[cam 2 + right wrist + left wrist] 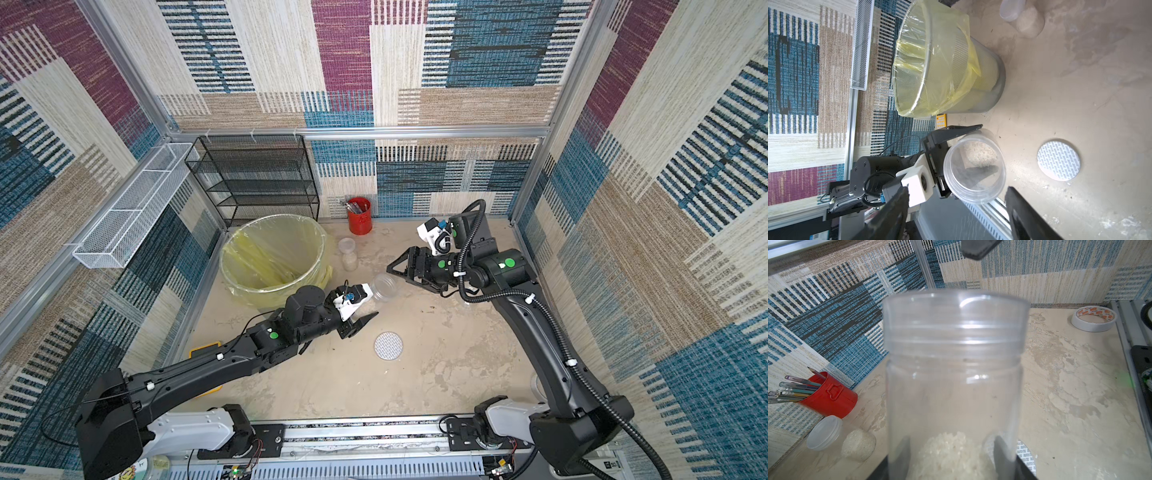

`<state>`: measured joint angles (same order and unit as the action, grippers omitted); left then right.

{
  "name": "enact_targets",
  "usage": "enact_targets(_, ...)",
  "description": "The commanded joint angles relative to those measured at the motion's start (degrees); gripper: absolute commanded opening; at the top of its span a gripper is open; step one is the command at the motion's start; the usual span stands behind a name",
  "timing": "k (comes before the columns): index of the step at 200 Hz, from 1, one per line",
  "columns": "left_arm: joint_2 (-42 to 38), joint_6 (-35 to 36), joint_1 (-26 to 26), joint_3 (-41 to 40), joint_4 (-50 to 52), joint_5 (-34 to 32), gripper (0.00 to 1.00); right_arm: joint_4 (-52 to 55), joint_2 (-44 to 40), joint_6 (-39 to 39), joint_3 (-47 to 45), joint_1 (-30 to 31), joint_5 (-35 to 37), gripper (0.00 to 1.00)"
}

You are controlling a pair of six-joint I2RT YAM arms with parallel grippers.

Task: Empty moldy rice from jars
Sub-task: Unscrew the lid from the jar.

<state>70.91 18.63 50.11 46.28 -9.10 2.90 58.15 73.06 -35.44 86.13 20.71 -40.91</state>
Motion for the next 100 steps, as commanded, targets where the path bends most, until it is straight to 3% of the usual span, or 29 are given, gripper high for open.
enact_targets(1,0.3,1.4,-0.1,0.1,-3.7,-0.5,0.21,3.6,0.4,-3.2,-2.2,0.2,-1.4,0.75)
enact_targets(40,0.8,0.7,-0.1,-0.2,-4.4,0.0,0.21,0.7,1.6,-2.4,-5.8,0.7,-4.3,0.76)
enact_targets(100,1.4,0.6,-0.1,-0.6,-4.5,0.3,0.21,4.4,5.9,0.5,1.6,1.9,-2.3,0.78)
